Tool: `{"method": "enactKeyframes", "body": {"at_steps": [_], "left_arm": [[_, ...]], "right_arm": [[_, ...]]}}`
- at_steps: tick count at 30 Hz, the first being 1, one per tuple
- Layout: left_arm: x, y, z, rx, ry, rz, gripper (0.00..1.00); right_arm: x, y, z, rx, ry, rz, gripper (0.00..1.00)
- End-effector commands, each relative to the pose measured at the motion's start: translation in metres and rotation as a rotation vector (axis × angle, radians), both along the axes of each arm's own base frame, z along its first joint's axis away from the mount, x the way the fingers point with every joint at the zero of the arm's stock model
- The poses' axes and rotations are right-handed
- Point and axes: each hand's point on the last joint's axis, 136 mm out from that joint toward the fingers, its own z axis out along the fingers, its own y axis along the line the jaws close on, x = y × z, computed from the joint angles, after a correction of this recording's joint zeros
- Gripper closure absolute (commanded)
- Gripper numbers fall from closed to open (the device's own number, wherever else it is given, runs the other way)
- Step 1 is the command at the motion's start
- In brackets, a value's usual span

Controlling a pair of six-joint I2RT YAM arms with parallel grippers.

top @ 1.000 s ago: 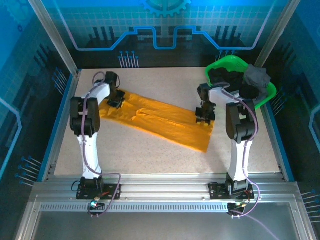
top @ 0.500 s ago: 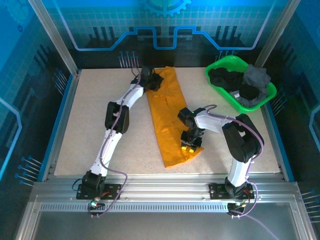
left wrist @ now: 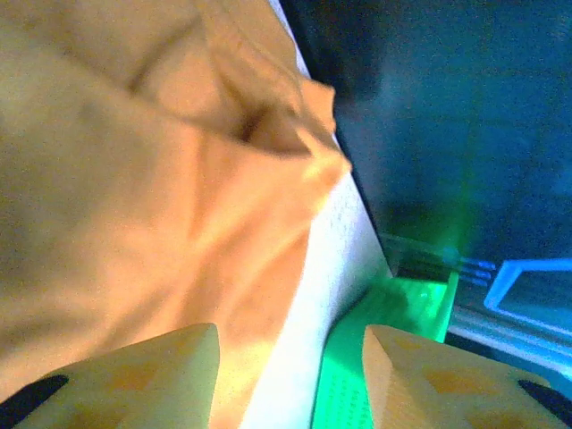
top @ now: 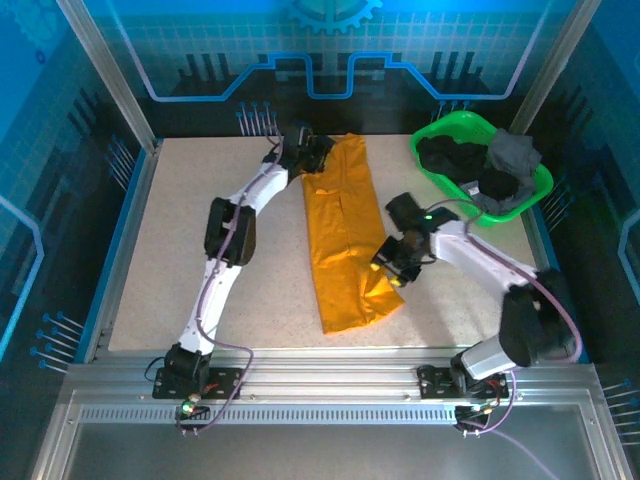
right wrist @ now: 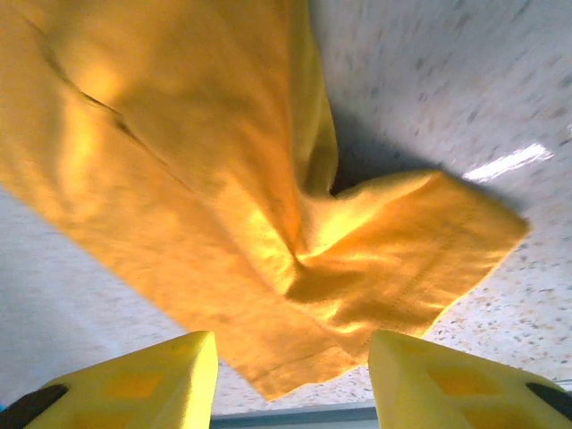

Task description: Fold and stack the t-shirts

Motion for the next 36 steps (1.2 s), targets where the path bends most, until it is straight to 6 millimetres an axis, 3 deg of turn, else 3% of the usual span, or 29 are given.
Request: {"method": "enactKeyframes", "body": {"at_steps": [1, 3, 5, 11, 14, 16, 20, 27, 31, 36], "left_arm": [[-0.056, -0.003, 0.108, 0.015, -0.117, -0.092, 0.56], [-0.104, -0.005, 0.094, 0.044, -0.032, -0.152, 0.58], [-0.166, -0.009, 0.073, 0.089, 0.075, -0.236, 0.59], [-0.352, -0.011, 0.000, 0.185, 0.432, -0.501, 0.62], [-0.419, 0.000, -0.029, 0.244, 0.537, -0.562, 0.62], [-0.449, 0.003, -0.044, 0.245, 0.578, -0.567, 0.62], [-0.484, -0.001, -0.058, 0.246, 0.603, -0.582, 0.62], [-0.509, -0.011, -0.072, 0.260, 0.641, -0.616, 0.61], [-0.507, -0.014, -0.077, 0.246, 0.640, -0.607, 0.60], [-0.504, -0.023, -0.082, 0.235, 0.646, -0.608, 0.60]], "right_arm": [[-0.006, -0.032, 0.000, -0.056, -0.043, 0.093, 0.52], [-0.003, -0.043, 0.000, -0.091, -0.091, 0.213, 0.53], [-0.006, -0.052, -0.005, -0.146, -0.101, 0.348, 0.54], [-0.023, -0.049, -0.031, -0.194, -0.041, 0.605, 0.55], [-0.035, -0.048, -0.054, -0.217, 0.029, 0.664, 0.54], [-0.036, -0.043, -0.067, -0.214, 0.026, 0.686, 0.53], [-0.030, -0.033, -0.082, -0.199, 0.025, 0.697, 0.54], [-0.035, -0.035, -0.098, -0.212, 0.101, 0.684, 0.58], [-0.040, -0.036, -0.101, -0.224, 0.119, 0.649, 0.75], [-0.047, -0.034, -0.087, -0.212, 0.109, 0.577, 0.94]]}}
